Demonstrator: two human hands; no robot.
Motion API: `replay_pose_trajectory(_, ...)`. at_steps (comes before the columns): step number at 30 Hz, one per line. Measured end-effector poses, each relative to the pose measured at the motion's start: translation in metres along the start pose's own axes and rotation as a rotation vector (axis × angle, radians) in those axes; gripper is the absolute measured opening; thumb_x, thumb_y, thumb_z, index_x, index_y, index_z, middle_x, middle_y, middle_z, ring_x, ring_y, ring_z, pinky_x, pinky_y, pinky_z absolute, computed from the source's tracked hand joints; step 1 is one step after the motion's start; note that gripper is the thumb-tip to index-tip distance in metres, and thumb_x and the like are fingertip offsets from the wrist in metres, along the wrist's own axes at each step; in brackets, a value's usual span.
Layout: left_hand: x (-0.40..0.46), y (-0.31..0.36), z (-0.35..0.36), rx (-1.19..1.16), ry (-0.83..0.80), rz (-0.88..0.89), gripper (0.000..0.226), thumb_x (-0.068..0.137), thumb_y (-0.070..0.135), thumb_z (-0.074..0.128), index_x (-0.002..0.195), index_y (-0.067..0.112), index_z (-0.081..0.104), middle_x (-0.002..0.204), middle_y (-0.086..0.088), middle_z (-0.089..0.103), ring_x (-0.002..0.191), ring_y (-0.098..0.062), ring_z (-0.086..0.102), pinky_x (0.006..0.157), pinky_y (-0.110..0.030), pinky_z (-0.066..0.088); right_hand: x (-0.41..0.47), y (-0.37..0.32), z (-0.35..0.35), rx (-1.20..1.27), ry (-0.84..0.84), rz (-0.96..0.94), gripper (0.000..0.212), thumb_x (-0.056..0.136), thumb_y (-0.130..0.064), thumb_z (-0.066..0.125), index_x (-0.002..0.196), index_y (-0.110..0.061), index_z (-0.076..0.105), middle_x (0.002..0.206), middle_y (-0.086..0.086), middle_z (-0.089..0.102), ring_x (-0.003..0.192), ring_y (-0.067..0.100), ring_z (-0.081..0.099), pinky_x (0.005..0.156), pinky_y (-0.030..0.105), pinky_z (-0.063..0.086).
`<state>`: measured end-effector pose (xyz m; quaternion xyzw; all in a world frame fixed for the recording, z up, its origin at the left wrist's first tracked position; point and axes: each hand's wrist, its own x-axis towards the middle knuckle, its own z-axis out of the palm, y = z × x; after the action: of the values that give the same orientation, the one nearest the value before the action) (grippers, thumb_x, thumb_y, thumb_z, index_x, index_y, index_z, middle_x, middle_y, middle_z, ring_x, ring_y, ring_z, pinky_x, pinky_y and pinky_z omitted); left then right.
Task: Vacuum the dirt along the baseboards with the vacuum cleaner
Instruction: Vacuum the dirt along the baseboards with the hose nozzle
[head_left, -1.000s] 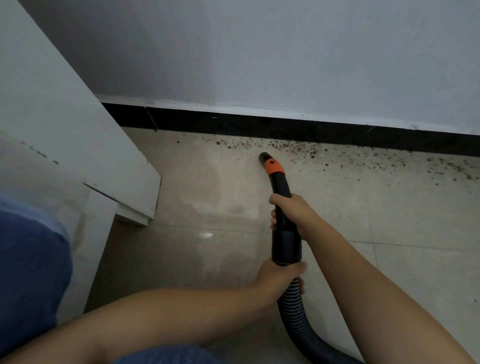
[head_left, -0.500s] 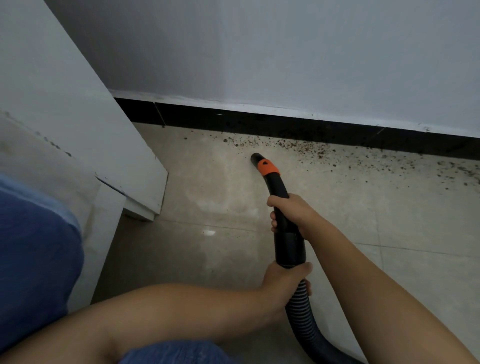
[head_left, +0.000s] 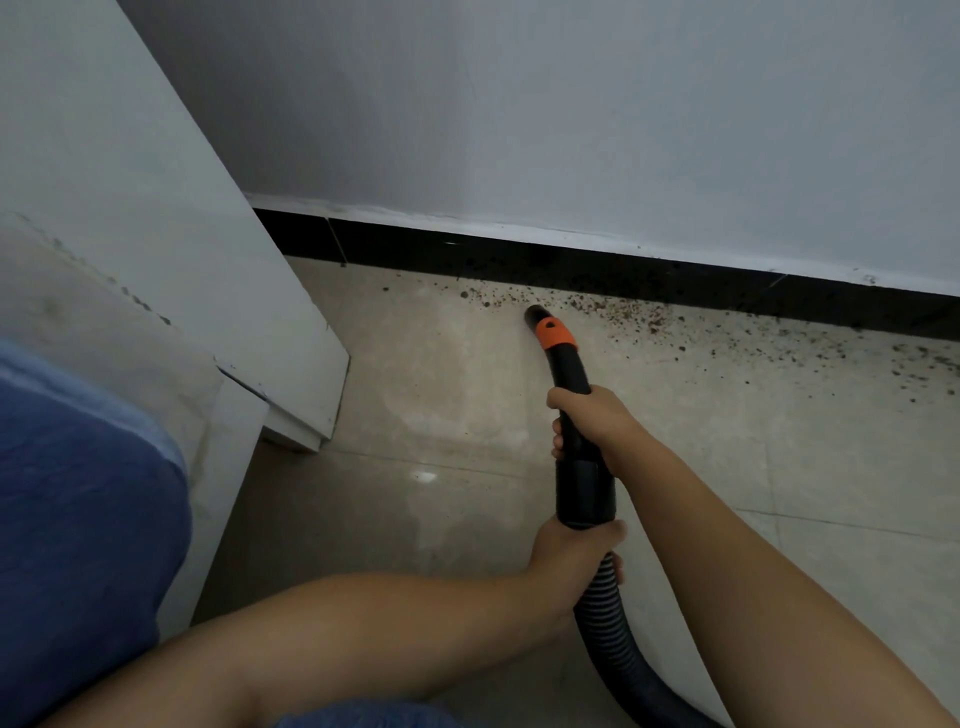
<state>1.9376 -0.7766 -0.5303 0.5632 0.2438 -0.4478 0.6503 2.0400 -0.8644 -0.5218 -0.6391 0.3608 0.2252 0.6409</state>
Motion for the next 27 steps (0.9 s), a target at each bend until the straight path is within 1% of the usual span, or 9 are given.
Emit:
replay_pose_trajectory(2, 0.004, 0.006, 0.002, 0.012, 0.001, 0.004, 0.020, 0.087, 0.014, 0.066, 0.104, 0.004, 0.058, 0.064, -0.006, 0.061, 0.046, -0.011, 0.058, 0.051, -0.021, 0.052, 0.003, -0.004, -0.006, 0.025, 0.026, 0.002, 0.011, 0.087, -0.007, 0.059, 0.094, -0.005, 0.050, 0.063, 0.011, 0.051, 0.046, 0.022, 0.049, 0.048, 0.031, 0.049)
replay_pose_trajectory(6, 0.010, 0.015, 0.004, -0.012, -0.002, 0.018, 0.017, 0.088, 0.014, 0.066, 0.101, 0.007, 0.057, 0.066, -0.007, 0.061, 0.048, -0.012, 0.058, 0.052, -0.022, 0.052, 0.010, -0.015, -0.006, 0.005, 0.013, 0.007, 0.014, 0.087, -0.008, 0.059, 0.097, -0.006, 0.049, 0.064, 0.011, 0.051, 0.047, 0.021, 0.049, 0.049, 0.031, 0.049)
replay_pose_trajectory(11, 0.011, 0.022, 0.005, -0.109, 0.011, 0.014, 0.017, 0.087, 0.012, 0.065, 0.101, 0.006, 0.057, 0.065, -0.007, 0.059, 0.050, -0.014, 0.057, 0.048, -0.021, 0.049, 0.015, -0.026, 0.000, -0.059, -0.040, -0.001, 0.014, 0.087, -0.007, 0.058, 0.097, -0.007, 0.048, 0.063, 0.010, 0.050, 0.048, 0.021, 0.049, 0.050, 0.031, 0.049)
replay_pose_trajectory(15, 0.009, 0.020, 0.009, -0.130, 0.011, -0.005, 0.017, 0.087, 0.012, 0.065, 0.101, 0.007, 0.057, 0.066, -0.007, 0.058, 0.051, -0.014, 0.056, 0.047, -0.020, 0.049, 0.013, -0.025, -0.003, -0.085, -0.065, 0.005, 0.014, 0.087, -0.008, 0.058, 0.096, -0.006, 0.049, 0.062, 0.010, 0.050, 0.048, 0.021, 0.049, 0.049, 0.031, 0.049)
replay_pose_trajectory(21, 0.006, 0.015, 0.014, -0.201, 0.035, -0.002, 0.016, 0.087, 0.010, 0.064, 0.101, 0.008, 0.055, 0.064, -0.007, 0.058, 0.049, -0.014, 0.056, 0.050, -0.022, 0.050, 0.011, -0.026, 0.004, -0.141, -0.108, 0.013, 0.013, 0.087, -0.008, 0.059, 0.095, -0.006, 0.049, 0.062, 0.009, 0.050, 0.047, 0.020, 0.049, 0.049, 0.030, 0.049)
replay_pose_trajectory(27, 0.010, 0.016, 0.014, -0.250, 0.070, 0.005, 0.013, 0.086, 0.011, 0.063, 0.097, 0.009, 0.055, 0.065, -0.007, 0.059, 0.050, -0.014, 0.056, 0.052, -0.024, 0.050, 0.014, -0.032, 0.013, -0.187, -0.127, 0.005, 0.015, 0.087, -0.008, 0.059, 0.098, -0.006, 0.050, 0.064, 0.010, 0.050, 0.048, 0.020, 0.050, 0.050, 0.031, 0.049)
